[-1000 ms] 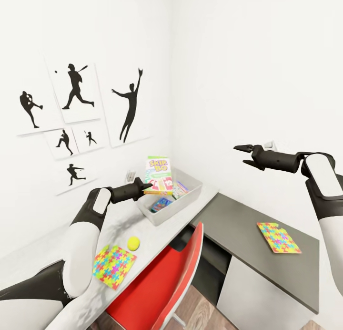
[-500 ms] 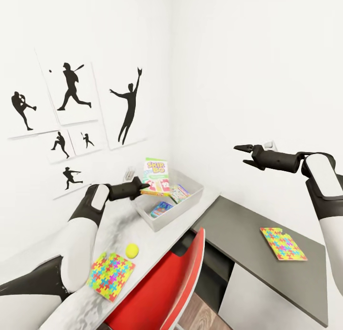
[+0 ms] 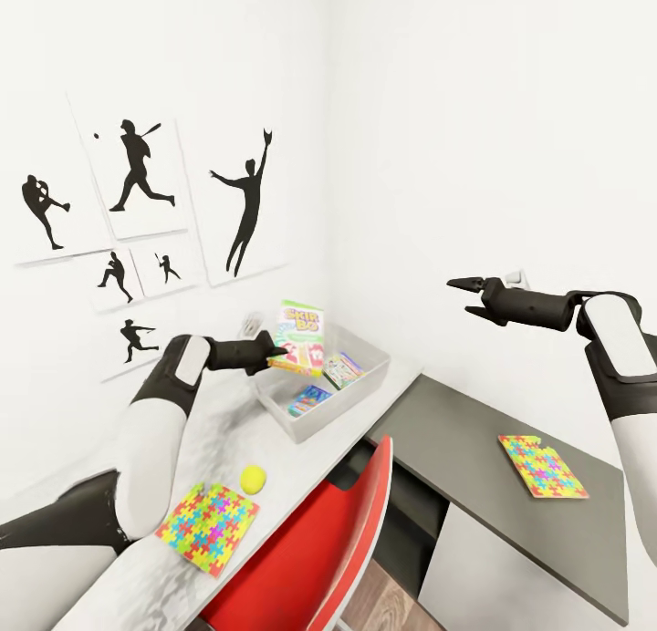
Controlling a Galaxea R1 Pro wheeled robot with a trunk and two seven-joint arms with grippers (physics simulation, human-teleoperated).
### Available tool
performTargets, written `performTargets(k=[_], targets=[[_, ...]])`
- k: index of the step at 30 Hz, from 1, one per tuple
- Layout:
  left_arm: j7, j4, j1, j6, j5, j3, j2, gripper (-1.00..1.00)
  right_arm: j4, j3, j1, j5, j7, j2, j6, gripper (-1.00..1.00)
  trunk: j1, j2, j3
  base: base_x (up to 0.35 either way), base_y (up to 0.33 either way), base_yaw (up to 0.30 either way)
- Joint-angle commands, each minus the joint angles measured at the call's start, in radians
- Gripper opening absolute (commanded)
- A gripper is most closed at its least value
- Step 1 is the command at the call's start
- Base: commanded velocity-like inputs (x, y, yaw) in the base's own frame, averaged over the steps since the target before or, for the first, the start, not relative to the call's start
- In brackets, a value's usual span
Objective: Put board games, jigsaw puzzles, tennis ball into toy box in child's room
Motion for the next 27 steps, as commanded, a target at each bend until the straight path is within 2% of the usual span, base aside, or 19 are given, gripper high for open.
performTargets(k=[1, 4, 15, 18, 19, 23, 25, 27], targets=[[-0.009, 0.000, -0.002, 0.004, -0.010, -0.005, -0.001, -1.00, 0.000, 0.002, -0.001, 0.000, 0.001, -0.001, 0.002, 1.00, 0.001, -0.002, -0.002, 0.000, 0.000, 0.000], [-0.010, 0.001, -0.002, 0.001, -0.011, -0.023, -0.001, -1.00, 0.000, 0.002, -0.001, 0.000, 0.001, -0.001, 0.002, 1.00, 0.001, -0.002, -0.002, 0.006, 0.000, 0.000], [0.001, 0.004, -0.002, -0.003, -0.015, -0.047, -0.007, -1.00, -0.031, 0.002, 0.000, -0.001, 0.002, -0.004, 0.002, 1.00, 0.001, -0.002, -0.002, 0.102, 0.035, 0.000], [0.002, 0.011, -0.002, -0.004, -0.015, -0.090, -0.006, -1.00, -0.054, 0.002, 0.005, -0.001, 0.002, -0.005, 0.002, 1.00, 0.001, -0.002, -0.002, 0.153, 0.063, 0.000], [0.003, 0.027, -0.002, -0.006, -0.015, -0.130, -0.006, -1.00, -0.061, 0.001, 0.014, -0.001, 0.002, -0.005, 0.002, 1.00, 0.001, -0.002, -0.002, 0.150, 0.065, 0.000], [-0.020, 0.049, 0.002, -0.027, 0.000, -0.154, -0.030, -1.00, -0.054, -0.015, 0.037, 0.000, 0.008, -0.009, 0.002, 1.00, 0.001, -0.002, -0.003, 0.000, 0.000, 0.000], [-0.018, 0.048, 0.003, -0.032, 0.000, -0.166, -0.031, -1.00, -0.054, -0.015, 0.048, 0.000, 0.008, -0.006, 0.002, 1.00, 0.001, -0.002, -0.003, 0.000, 0.000, 0.000], [-0.016, 0.037, 0.004, -0.022, 0.000, -0.161, -0.030, -1.00, -0.052, -0.016, 0.047, -0.002, 0.008, -0.004, 0.002, 1.00, 0.001, -0.002, -0.003, 0.000, 0.000, 0.000]])
